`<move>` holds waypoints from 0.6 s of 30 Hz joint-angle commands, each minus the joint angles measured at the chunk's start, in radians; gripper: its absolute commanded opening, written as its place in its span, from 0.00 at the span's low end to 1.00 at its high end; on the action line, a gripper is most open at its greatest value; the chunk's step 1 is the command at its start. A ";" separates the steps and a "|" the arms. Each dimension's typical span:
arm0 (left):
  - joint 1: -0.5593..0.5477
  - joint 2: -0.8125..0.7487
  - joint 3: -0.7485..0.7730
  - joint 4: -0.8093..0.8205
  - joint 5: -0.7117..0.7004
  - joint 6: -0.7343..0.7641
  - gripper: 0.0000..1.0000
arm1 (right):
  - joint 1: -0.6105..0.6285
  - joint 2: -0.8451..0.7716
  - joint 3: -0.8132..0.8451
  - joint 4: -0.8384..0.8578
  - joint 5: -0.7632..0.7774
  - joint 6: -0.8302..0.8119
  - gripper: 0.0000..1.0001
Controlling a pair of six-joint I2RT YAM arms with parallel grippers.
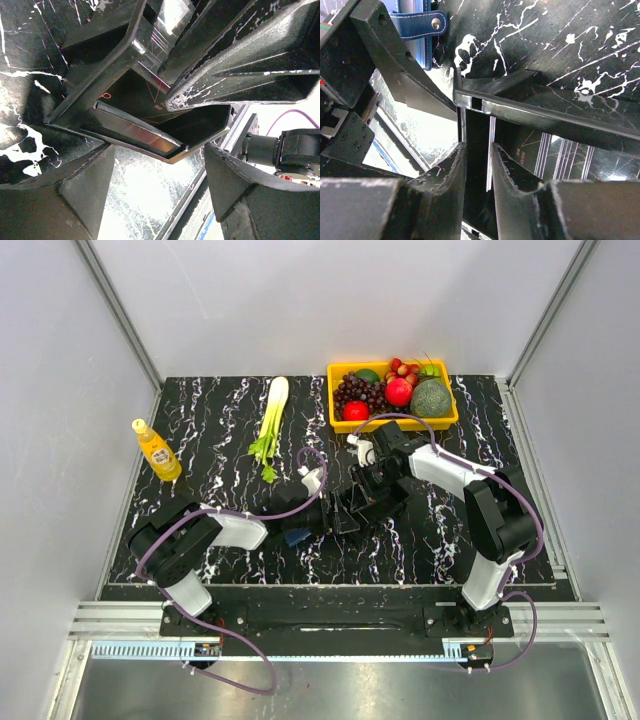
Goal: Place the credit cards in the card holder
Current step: Pick up the credit card from the storage box.
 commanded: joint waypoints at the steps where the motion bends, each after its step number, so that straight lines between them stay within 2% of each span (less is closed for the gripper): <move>1: -0.003 -0.037 0.070 0.133 0.017 0.025 0.74 | 0.041 0.052 -0.003 -0.027 0.038 -0.010 0.34; 18: -0.002 -0.039 0.080 0.102 0.011 0.051 0.73 | 0.061 0.061 0.000 -0.027 -0.005 -0.025 0.36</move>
